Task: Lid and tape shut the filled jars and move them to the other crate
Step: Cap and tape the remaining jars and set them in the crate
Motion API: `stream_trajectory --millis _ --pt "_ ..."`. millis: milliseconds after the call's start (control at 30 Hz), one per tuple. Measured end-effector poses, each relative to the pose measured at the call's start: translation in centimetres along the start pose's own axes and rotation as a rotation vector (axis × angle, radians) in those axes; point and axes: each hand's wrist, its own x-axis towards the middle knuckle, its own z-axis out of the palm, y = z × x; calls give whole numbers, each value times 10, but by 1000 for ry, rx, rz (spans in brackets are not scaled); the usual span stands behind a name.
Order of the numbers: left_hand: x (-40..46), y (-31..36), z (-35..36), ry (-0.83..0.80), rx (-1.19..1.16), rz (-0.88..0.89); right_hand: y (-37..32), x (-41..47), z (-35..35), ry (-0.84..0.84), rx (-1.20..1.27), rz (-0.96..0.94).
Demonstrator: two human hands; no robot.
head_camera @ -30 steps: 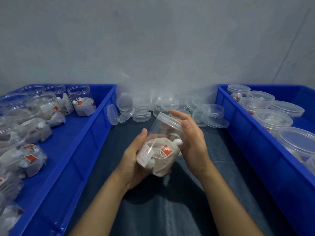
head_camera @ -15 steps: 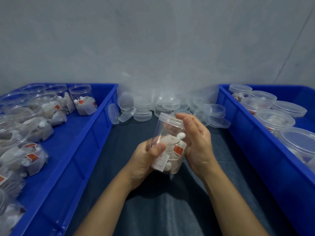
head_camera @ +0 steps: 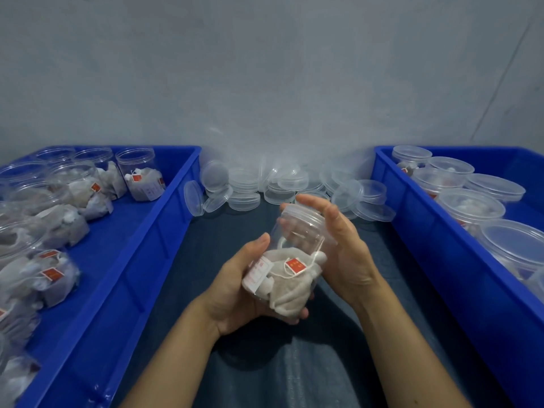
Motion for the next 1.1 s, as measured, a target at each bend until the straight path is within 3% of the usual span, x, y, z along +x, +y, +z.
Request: stream_trajectory --millis 133,300,600,933,1100 --pt "-2 2 -4 -68 -4 -42 1 0 -1 -15 -46 5" --pt "1 -5 -2 -182 167 89 2 4 -1 4 -60 -25" --pt "8 -8 3 95 335 224 2 8 -11 -24 -162 -106" --pt "13 -14 9 202 386 340 4 9 -14 11 -236 -174" --pt "15 -16 4 561 849 473 6 8 -12 50 -362 -202"
